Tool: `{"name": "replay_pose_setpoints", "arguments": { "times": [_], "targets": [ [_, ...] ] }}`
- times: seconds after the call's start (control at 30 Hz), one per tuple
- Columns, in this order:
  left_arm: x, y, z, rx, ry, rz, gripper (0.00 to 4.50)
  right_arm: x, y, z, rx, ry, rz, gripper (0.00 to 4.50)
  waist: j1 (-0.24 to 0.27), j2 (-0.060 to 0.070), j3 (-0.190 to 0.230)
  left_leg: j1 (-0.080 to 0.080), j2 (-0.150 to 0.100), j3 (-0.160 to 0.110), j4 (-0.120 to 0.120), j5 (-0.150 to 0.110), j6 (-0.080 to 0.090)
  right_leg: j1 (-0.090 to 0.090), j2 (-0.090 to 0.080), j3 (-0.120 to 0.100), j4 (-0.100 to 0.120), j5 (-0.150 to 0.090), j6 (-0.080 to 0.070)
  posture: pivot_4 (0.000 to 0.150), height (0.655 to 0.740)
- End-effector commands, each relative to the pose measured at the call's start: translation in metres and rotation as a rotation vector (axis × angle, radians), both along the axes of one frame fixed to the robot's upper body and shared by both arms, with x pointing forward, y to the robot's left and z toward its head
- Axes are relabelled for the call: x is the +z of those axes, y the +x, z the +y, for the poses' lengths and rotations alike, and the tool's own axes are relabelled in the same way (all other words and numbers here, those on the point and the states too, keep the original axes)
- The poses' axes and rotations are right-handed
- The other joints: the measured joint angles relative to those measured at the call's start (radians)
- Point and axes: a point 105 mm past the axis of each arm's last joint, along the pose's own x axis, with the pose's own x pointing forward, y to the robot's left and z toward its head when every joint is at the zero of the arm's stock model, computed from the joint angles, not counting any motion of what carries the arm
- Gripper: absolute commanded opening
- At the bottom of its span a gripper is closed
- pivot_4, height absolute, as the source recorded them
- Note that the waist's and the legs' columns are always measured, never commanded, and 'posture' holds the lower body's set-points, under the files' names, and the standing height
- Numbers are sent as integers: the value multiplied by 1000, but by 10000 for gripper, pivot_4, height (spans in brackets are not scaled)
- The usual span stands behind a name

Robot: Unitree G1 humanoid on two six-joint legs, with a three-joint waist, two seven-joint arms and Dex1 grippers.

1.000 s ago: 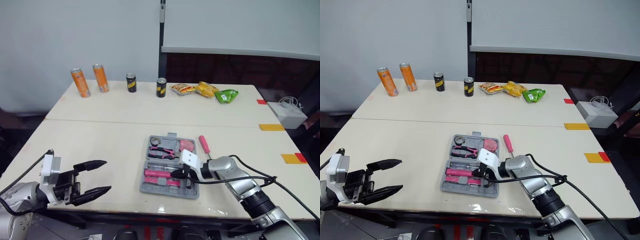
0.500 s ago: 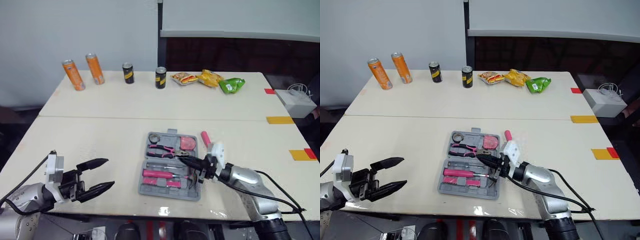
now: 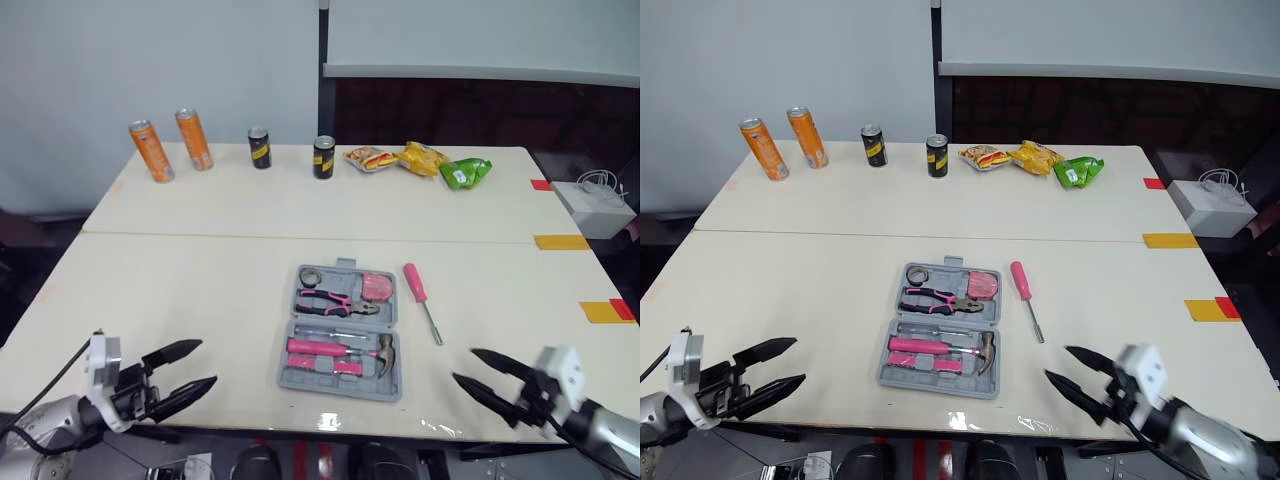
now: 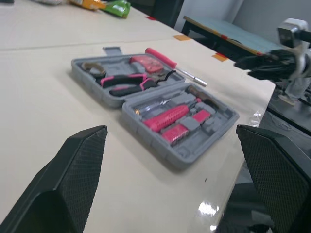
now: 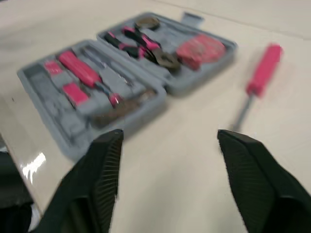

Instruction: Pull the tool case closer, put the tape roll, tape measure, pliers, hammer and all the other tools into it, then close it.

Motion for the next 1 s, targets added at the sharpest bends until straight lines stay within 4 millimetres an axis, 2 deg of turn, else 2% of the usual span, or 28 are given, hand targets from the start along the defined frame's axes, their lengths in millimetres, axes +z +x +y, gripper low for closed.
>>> {"name": "replay_pose_setpoints", "arguments": {
  "times": [0.03,0.07,0.2,0.33,0.4,0.47,0.57,0.67,0.77,1.0],
  "targets": [
    [-2,-7,15,34,45,-8,45000,5,-12,-20,-57,-25,-33,44642,-1,0,0,0,0,0,0,0,0,0,0,0,0,-1,1,1500,7400],
    [-4,-9,17,41,49,-1,45000,3,-15,-23,-72,-28,-23,44642,-1,0,0,1,0,0,0,0,0,1,0,0,0,-3,5,1500,7400],
    [-11,-12,22,50,59,16,45000,-5,-20,-29,-103,-26,1,44642,5,0,0,3,0,0,0,0,0,2,0,0,0,-4,6,1500,7400],
    [-9,-9,19,36,59,2,45000,1,-6,-19,-119,-7,-18,44642,16,0,0,3,0,0,0,0,0,2,0,0,0,-3,6,1500,7400],
    [-2,-4,14,12,58,-18,45000,9,10,-12,-146,-30,-46,44642,16,0,0,3,0,0,0,0,0,2,0,0,0,1,-1,1500,7400],
    [10,3,3,-42,53,-50,45000,21,31,3,-160,-38,-61,44642,15,0,0,3,0,0,0,1,0,2,0,0,2,1,-1,1500,7400],
    [25,11,-9,-99,39,-82,45000,30,52,14,-202,-24,-38,44642,19,1,0,4,0,-1,2,1,0,2,0,0,5,2,-2,1500,7400],
    [51,23,-26,-184,30,-134,45000,38,82,26,-264,-96,8,44642,22,1,0,6,-1,-1,2,3,-2,2,0,0,8,2,-2,1500,7400],
    [72,30,-41,-280,37,-178,45000,36,112,34,-318,-83,64,44642,20,2,0,7,-1,-3,3,5,-4,1,0,0,11,2,-3,1500,7400],
    [101,35,-61,-370,59,-228,45000,20,153,46,-428,-90,115,44642,14,4,1,2,-1,-2,3,8,-9,-1,0,-1,13,2,-3,1500,7400]
  ]
}}
